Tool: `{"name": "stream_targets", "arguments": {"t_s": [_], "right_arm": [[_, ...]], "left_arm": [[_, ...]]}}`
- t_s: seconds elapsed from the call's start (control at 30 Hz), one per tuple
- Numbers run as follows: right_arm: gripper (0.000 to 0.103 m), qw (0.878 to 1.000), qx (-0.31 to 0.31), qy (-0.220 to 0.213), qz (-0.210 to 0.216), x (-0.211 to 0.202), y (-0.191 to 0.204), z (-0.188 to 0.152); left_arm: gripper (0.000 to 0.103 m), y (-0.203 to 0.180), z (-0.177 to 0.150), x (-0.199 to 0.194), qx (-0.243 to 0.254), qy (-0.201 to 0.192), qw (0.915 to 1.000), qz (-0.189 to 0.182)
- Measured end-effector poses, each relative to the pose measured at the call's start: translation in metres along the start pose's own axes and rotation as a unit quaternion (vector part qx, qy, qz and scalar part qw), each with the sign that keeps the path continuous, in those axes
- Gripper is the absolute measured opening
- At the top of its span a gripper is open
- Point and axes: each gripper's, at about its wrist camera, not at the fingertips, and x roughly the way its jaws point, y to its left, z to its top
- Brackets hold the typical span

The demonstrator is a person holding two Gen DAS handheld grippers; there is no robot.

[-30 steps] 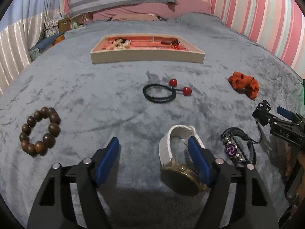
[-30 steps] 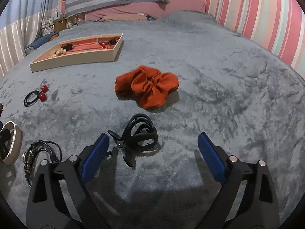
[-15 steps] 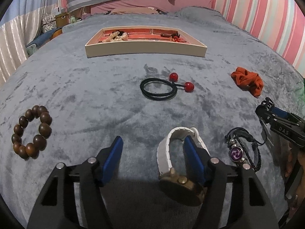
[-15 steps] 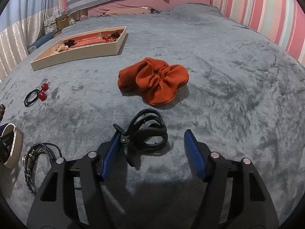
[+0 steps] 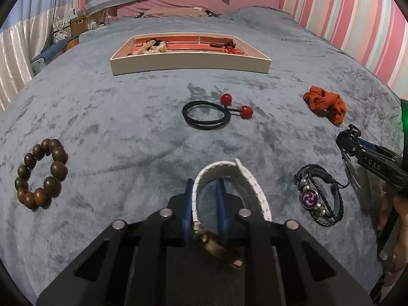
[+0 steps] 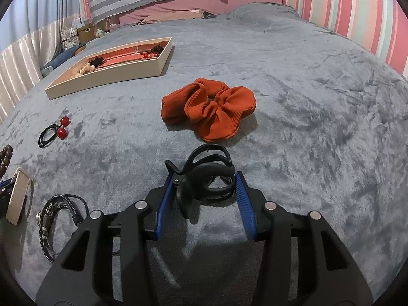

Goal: Organize jewelry
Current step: 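Grasp the white-strap watch with the left tool while the right tool grasps the black hair claw, then carry the watch and hair claw into the tray and open both tools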

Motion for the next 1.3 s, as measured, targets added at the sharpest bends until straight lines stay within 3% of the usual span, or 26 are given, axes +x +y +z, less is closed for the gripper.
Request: {"name": "stream_targets", "arguments": {"t_s": [0.47,0.83,1.3], "right_arm": [[0.046,1.0,0.018,-0.016,0.004,-0.009,-0.008,-0.003],[0.046,0.999,0.011,-0.032,-0.005,-0.024,-0.003,0.001],[0.046,0.998,0.007,-0.054,-0.013,-0.026,0.014,0.047]], "left_arm": [[0.006,0.0,-0.003,-0.014,-0.007,-0.023,0.9997,-0.008],[0.005,-0.002,0.007,-0.03,0.0,-0.049,0.9987,-0.015],[0.005,0.03,0.062,-0.036,-0.015,-0.092,0.9956,0.009]]}}
